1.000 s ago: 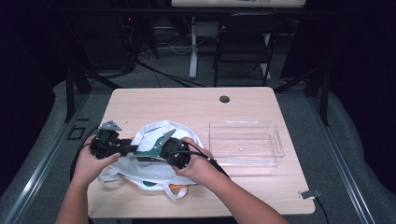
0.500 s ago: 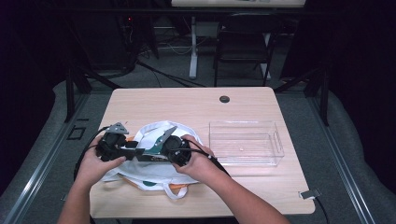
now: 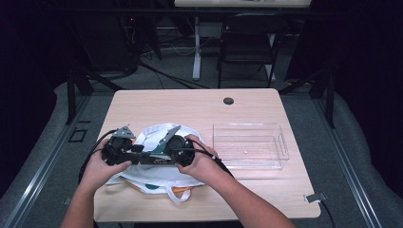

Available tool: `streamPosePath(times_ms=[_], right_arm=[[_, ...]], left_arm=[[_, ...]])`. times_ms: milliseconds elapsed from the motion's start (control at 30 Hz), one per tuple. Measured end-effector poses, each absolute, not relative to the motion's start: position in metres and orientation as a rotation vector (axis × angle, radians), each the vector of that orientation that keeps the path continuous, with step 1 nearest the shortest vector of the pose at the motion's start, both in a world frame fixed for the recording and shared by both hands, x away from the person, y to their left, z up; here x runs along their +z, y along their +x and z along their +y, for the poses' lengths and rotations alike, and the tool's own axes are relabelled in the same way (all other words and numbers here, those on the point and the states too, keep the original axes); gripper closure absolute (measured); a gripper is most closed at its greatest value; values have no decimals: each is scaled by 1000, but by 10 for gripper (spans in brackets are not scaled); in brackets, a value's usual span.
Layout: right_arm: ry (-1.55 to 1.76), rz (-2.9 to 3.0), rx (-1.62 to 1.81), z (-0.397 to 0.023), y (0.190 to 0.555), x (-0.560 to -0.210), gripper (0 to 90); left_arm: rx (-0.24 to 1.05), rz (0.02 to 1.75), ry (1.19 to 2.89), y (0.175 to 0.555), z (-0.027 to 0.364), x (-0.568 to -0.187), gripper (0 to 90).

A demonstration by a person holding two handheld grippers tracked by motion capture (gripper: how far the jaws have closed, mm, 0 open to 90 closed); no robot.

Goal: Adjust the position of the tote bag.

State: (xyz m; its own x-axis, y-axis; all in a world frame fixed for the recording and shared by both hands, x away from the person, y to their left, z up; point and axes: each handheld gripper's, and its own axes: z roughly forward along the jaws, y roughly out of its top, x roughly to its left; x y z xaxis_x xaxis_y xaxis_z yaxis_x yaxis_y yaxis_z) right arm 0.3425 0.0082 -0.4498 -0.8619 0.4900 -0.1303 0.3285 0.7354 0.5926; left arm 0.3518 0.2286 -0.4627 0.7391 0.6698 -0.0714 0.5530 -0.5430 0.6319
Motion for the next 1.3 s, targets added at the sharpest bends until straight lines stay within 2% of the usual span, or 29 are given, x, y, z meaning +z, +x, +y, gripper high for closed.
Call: streamPosePath(times_ms=[600,967,1067,1300], right_arm=[[656,2641,853,8,345,-444,892],[660,2634,845,9,347,-443,893],[662,2636,848,9,347,-442,893],[664,2635,859,10,346,-443,893]], left_arm=[[287,863,2366,352,217,-470,591],[340,859,2388,351,213,-474,684],[363,870,2382,351,213,-474,750],[377,879,2371,352,214,-474,797]])
